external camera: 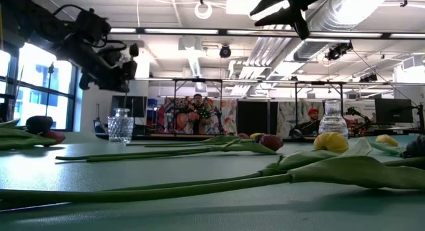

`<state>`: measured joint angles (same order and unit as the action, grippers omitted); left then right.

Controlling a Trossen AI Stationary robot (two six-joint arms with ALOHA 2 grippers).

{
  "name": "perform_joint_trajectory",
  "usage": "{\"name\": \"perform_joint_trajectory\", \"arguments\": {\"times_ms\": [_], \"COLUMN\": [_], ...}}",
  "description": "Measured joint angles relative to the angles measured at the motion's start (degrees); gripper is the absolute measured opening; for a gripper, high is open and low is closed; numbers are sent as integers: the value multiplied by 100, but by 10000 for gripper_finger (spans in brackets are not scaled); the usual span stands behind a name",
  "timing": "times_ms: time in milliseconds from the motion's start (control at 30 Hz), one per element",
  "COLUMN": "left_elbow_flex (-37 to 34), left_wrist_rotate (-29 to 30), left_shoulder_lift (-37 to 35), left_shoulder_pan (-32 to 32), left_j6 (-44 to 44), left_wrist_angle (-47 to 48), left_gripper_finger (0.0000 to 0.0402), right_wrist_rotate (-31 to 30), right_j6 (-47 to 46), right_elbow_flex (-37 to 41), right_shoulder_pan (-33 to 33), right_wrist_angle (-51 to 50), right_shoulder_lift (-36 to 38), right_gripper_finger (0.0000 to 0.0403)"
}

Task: Sort flowers into vase by color
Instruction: Put the black flower into the left transparent vase

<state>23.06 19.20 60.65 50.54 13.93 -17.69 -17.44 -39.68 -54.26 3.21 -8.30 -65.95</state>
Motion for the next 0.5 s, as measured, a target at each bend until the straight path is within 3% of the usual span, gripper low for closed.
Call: {"name": "perform_joint_trajectory", "arguments": {"times_ms": [300,500], "left_elbow_flex": [165,908], "left_wrist_rotate": [4,-392], "left_shoulder_lift": [-502,-1056], "left_shoulder_pan": [-167,-298], "left_j6": [-203,-360], "left_wrist_angle": [524,1676], "left_gripper_finger": [148,180], "right_wrist_rotate": [142,88], "right_j6": [-1042,-1621], "right_elbow_flex": [0,0], "right_shoulder_pan": [-55,-249], "right_wrist_angle": [-930,-1106], "right_shoulder_lift": [2,2], "right_gripper_finger": [149,149]}}
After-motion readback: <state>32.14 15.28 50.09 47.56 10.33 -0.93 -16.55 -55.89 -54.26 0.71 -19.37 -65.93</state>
